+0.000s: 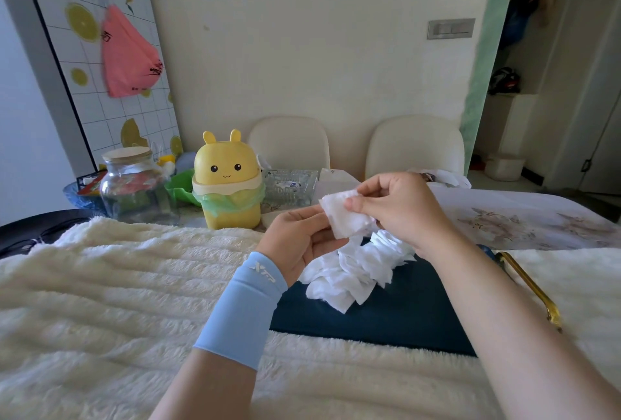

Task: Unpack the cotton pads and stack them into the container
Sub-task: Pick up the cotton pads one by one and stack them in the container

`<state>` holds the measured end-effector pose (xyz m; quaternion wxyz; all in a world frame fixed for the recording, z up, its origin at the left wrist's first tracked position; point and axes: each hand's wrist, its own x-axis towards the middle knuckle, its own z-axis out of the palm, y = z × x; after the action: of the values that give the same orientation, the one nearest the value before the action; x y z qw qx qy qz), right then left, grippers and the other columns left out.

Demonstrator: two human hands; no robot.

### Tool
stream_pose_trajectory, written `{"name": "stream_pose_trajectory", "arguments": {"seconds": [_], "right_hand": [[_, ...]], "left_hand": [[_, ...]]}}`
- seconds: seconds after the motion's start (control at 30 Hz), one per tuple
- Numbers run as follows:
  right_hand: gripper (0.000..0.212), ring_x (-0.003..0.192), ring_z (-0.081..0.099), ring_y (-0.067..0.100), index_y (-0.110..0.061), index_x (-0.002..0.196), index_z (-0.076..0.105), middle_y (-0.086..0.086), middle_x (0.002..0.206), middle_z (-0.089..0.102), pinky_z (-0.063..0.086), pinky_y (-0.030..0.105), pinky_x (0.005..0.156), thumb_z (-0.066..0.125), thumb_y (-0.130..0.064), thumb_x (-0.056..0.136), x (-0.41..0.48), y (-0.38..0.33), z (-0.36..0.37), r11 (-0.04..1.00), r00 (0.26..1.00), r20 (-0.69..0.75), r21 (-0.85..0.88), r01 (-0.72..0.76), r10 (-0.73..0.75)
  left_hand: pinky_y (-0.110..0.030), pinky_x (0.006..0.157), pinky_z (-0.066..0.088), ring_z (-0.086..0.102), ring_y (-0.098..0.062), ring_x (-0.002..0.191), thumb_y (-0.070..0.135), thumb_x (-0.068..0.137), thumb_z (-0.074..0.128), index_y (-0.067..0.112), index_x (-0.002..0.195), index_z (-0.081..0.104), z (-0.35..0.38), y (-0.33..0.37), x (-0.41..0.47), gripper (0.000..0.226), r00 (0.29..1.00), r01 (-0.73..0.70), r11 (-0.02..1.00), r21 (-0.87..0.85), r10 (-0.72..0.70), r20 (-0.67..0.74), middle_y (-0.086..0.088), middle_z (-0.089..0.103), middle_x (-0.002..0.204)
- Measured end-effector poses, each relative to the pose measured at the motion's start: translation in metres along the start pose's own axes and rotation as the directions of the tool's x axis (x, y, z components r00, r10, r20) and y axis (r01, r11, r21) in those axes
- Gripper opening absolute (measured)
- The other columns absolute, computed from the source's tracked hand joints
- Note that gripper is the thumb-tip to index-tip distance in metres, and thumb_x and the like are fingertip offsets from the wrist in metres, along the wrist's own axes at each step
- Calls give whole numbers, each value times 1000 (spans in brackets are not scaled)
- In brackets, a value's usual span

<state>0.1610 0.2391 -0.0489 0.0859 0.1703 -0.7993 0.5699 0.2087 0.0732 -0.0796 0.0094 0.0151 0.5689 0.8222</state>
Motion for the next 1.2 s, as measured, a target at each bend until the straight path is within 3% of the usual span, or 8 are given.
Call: {"name": "stream_pose_trajectory", "arguments": {"seconds": [0.2,0.33,0.5,0.63,0.73,0.83,1.03,1.2], "right_hand": [[25,82,60,-6,-23,98,71,-12,93,67,44,12,68,85,-32,78,-1,6,6,987,999,-38,-159,27,-33],[41,90,69,12,-20,117,68,-1,103,70,52,25,74,84,-30,81,1,7,7,995,994,62,27,-96,95],[30,80,72,17,-24,108,70,3,97,72,58,32,77,83,-22,82,3,12,10,993,992,77,64,-102,97],[4,74,64,6,-29,85,73,-12,83,71,50,25,72,76,-26,86,5,15,-15,941,1000,22,-337,-2,10],[32,68,62,10,-24,81,78,-3,83,75,48,29,68,78,-54,71,3,17,-25,758,961,152,-647,-81,233],[33,64,59,15,-20,84,79,3,83,75,46,28,64,75,-51,72,-2,22,-17,664,914,195,-741,-101,357],[16,65,58,18,-15,85,77,5,76,73,45,29,63,65,-25,88,2,21,-25,797,951,158,-591,-125,266],[8,54,63,7,-14,96,76,0,74,71,42,23,49,67,-15,96,-2,5,-32,984,978,126,-87,-158,168]], "left_hand": [[-36,82,61,66,-37,111,10,101,48,-7,119,64,-3,3,-1,30,1000,27,999,-25,-27,1,-25,70,114],[-34,84,61,70,-29,104,37,90,62,-1,116,68,-4,8,-3,46,997,59,998,29,-61,52,-20,72,112],[-25,74,60,74,-22,91,-3,87,67,-1,109,70,-12,4,-2,22,999,10,992,127,-5,-42,-15,75,103],[-31,76,62,74,-25,89,-5,86,69,-1,112,68,-32,4,7,27,965,12,987,163,31,-260,-14,73,104],[-33,79,62,75,-24,85,-4,85,70,3,105,69,-37,3,9,21,943,8,987,163,47,-328,-11,73,100],[-31,78,62,74,-25,88,-3,86,70,5,105,68,-31,1,8,21,953,9,981,195,51,-298,-11,73,101],[-29,74,62,73,-27,90,-3,86,69,9,96,68,-20,-4,8,15,944,-4,944,329,112,-310,-10,72,100],[-29,72,61,71,-29,92,-4,87,62,15,82,65,-21,-5,11,20,886,-33,925,379,202,-417,-5,69,95]]}}
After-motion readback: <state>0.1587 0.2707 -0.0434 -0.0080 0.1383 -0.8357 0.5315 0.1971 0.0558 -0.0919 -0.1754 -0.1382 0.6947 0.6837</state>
